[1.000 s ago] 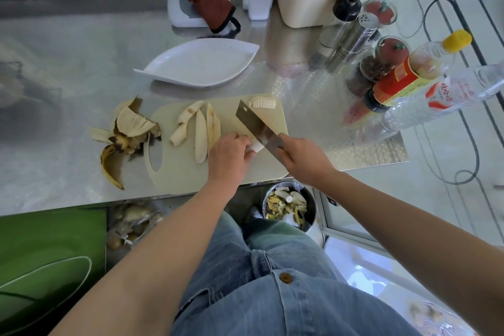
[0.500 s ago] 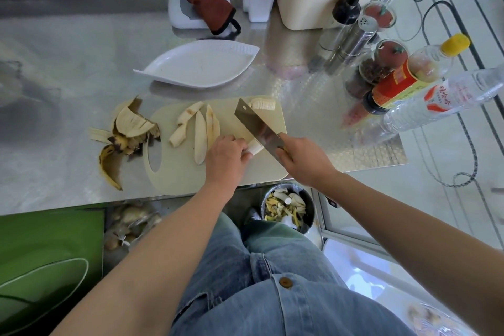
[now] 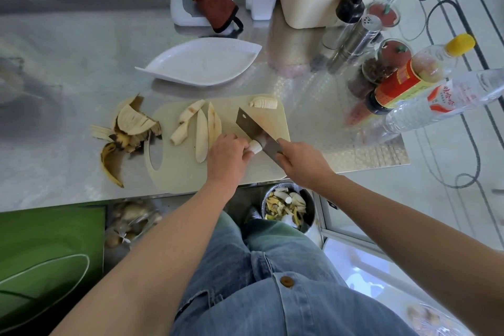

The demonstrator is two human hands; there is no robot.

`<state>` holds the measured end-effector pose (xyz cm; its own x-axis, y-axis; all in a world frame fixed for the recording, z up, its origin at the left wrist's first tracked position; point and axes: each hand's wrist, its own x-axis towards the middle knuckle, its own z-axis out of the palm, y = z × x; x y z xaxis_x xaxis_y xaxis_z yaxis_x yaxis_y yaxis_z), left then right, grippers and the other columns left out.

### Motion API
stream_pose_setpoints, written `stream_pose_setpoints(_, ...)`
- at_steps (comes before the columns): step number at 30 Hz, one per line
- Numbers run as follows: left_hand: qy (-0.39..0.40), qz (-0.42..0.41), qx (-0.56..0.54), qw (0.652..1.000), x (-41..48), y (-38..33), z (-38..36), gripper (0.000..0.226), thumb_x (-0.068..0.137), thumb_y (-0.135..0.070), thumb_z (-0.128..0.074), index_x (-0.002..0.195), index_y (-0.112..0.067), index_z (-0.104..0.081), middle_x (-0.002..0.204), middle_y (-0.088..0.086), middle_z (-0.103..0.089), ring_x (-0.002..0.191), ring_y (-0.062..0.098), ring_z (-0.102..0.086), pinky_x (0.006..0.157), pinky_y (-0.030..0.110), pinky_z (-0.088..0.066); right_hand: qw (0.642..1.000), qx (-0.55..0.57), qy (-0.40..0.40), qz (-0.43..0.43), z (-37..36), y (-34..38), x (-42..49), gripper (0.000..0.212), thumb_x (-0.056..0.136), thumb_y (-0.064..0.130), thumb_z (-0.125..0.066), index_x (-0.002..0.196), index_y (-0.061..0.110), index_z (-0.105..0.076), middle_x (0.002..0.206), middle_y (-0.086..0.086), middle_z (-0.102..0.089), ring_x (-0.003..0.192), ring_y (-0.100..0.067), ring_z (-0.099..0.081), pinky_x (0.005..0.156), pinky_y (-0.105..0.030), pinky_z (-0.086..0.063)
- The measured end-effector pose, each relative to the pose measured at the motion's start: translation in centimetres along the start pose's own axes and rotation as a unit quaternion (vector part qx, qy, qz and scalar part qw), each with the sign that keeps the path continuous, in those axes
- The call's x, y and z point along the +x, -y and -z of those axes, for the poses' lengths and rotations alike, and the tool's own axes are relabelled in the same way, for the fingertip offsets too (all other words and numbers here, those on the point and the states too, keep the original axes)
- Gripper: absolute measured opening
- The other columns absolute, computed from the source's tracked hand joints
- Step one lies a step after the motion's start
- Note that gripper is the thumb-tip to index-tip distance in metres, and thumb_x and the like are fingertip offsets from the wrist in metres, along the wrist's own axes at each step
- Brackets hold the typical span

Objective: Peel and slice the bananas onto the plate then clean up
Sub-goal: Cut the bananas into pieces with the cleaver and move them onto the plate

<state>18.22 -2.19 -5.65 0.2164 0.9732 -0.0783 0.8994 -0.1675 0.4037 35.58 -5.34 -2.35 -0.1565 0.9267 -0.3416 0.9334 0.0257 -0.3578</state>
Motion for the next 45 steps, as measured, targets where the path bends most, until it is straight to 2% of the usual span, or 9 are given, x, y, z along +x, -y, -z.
stream_pose_setpoints(5, -0.002, 0.005, 0.006, 1.000, 0.0, 0.0, -0.1, 0.017, 0.086, -0.031, -0.070, 0.094, -0.016, -0.070, 0.087, 0.002, -0.062, 0.081, 0.012, -0.039, 0.065, 0.026, -0.030, 0.999, 0.033, -0.034, 0.014, 1.0, 0.3, -0.2, 0.011, 0.098, 0.022, -0.042, 0.090, 0.014, -0.042, 0.068, -0.001, -0.048, 0.057, -0.021, -0.046, 0.047, -0.027, -0.029)
stream_pose_setpoints(9, -0.005, 0.005, 0.005, 1.000, 0.0, -0.1, 0.0, 0.016, 0.086, -0.030, -0.069, 0.094, -0.015, -0.070, 0.087, 0.002, -0.062, 0.082, 0.011, -0.038, 0.065, 0.025, -0.029, 0.999, 0.014, -0.021, 0.020, 1.2, 0.3, -0.1, 0.016, 0.097, 0.023, -0.042, 0.099, 0.009, -0.050, 0.074, -0.006, -0.056, 0.062, -0.024, -0.053, 0.054, -0.033, -0.045)
stream_pose_setpoints(13, -0.003, 0.000, 0.008, 1.000, 0.0, -0.1, 0.1, 0.018, 0.087, -0.030, -0.069, 0.095, -0.015, -0.070, 0.088, 0.002, -0.062, 0.081, 0.011, -0.038, 0.066, 0.025, -0.030, 1.000, 0.009, -0.016, 0.015, 1.1, 0.2, -0.1, 0.016, 0.098, 0.022, -0.041, 0.100, 0.009, -0.050, 0.074, -0.006, -0.055, 0.063, -0.025, -0.054, 0.054, -0.032, -0.043)
stream_pose_setpoints(18, 0.001, 0.000, 0.006, 1.000, 0.0, -0.1, 0.1, 0.018, 0.086, -0.030, -0.069, 0.097, -0.015, -0.070, 0.088, 0.002, -0.061, 0.081, 0.012, -0.039, 0.065, 0.025, -0.029, 1.000, 0.006, -0.002, -0.001, 0.3, 0.1, -0.2, 0.018, 0.098, 0.023, -0.041, 0.104, 0.009, -0.051, 0.083, -0.010, -0.061, 0.065, -0.025, -0.056, 0.056, -0.034, -0.049)
stream_pose_setpoints(23, 0.000, 0.002, 0.003, 1.000, -0.1, -0.1, 0.0, 0.017, 0.086, -0.030, -0.069, 0.096, -0.015, -0.070, 0.087, 0.003, -0.060, 0.081, 0.013, -0.039, 0.064, 0.026, -0.028, 1.000, 0.002, 0.001, -0.003, 0.3, 0.0, -0.2, 0.015, 0.098, 0.023, -0.040, 0.097, 0.011, -0.047, 0.077, -0.006, -0.056, 0.062, -0.023, -0.051, 0.051, -0.028, -0.036)
stream_pose_setpoints(27, 0.001, 0.004, 0.006, 1.000, 0.0, -0.1, 0.0, 0.017, 0.087, -0.030, -0.068, 0.095, -0.015, -0.071, 0.087, 0.002, -0.061, 0.081, 0.012, -0.038, 0.065, 0.026, -0.029, 0.999, 0.024, -0.025, 0.017, 1.4, 0.4, -0.3, 0.013, 0.098, 0.021, -0.043, 0.087, 0.016, -0.037, 0.065, 0.002, -0.043, 0.054, -0.016, -0.041, 0.046, -0.026, -0.026)
stream_pose_setpoints(35, 0.006, 0.008, 0.004, 1.000, 0.1, -0.2, 0.0, 0.017, 0.087, -0.029, -0.068, 0.095, -0.015, -0.071, 0.089, 0.003, -0.061, 0.088, 0.019, -0.049, 0.066, 0.028, -0.031, 1.000, -0.001, -0.018, 0.014, 1.1, 0.5, -0.4, 0.015, 0.098, 0.024, -0.042, 0.086, 0.015, -0.037, 0.065, -0.001, -0.044, 0.058, -0.025, -0.044, 0.048, -0.030, -0.029)
stream_pose_setpoints(42, 0.001, 0.009, 0.005, 1.000, 0.0, -0.1, -0.1, 0.017, 0.086, -0.031, -0.069, 0.096, -0.017, -0.071, 0.089, 0.002, -0.061, 0.081, 0.012, -0.037, 0.065, 0.027, -0.029, 1.000, -0.013, -0.009, 0.000, 0.0, 0.6, -0.5, 0.011, 0.099, 0.024, -0.041, 0.100, 0.014, -0.045, 0.075, -0.001, -0.046, 0.062, -0.021, -0.044, 0.046, -0.023, -0.022)
stream_pose_setpoints(45, 0.002, 0.008, 0.001, 1.000, -0.1, -0.1, 0.0, 0.018, 0.087, -0.030, -0.069, 0.099, -0.017, -0.071, 0.089, 0.002, -0.061, 0.082, 0.014, -0.040, 0.066, 0.027, -0.029, 1.000, -0.007, -0.005, -0.007, -0.3, 0.4, -0.4, 0.011, 0.099, 0.025, -0.040, 0.096, 0.015, -0.043, 0.076, -0.002, -0.047, 0.064, -0.022, -0.045, 0.047, -0.025, -0.024)
